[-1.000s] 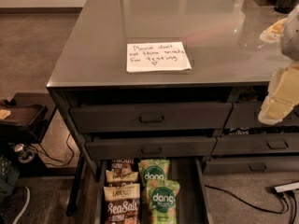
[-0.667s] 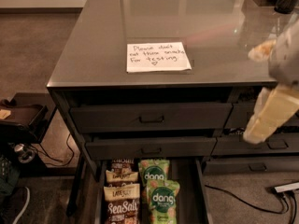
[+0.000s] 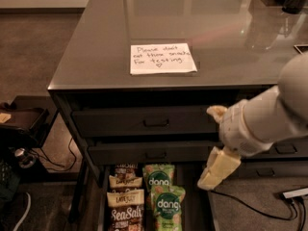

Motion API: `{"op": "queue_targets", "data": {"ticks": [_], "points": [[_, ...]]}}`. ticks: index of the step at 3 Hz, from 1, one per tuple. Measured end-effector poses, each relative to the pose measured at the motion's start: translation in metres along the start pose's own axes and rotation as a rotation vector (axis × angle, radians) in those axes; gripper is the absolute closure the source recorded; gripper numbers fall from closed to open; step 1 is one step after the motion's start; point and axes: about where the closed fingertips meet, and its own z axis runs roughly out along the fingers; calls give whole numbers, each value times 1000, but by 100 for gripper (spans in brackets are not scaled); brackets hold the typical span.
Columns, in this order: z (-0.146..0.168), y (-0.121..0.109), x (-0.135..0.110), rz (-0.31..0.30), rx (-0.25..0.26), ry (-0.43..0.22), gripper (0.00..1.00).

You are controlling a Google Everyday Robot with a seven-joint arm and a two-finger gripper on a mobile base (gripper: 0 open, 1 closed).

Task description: Pick green rice chip bag from bottom drawer and place on counter

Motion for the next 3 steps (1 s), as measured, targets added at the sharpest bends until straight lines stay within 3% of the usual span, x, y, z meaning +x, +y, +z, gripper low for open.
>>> {"op": "queue_targets", "data": {"ticks": [1,3], "points": [[77,8,8,49,-47,-69,0],[91,3,23,27,-16,-59,0]]}}
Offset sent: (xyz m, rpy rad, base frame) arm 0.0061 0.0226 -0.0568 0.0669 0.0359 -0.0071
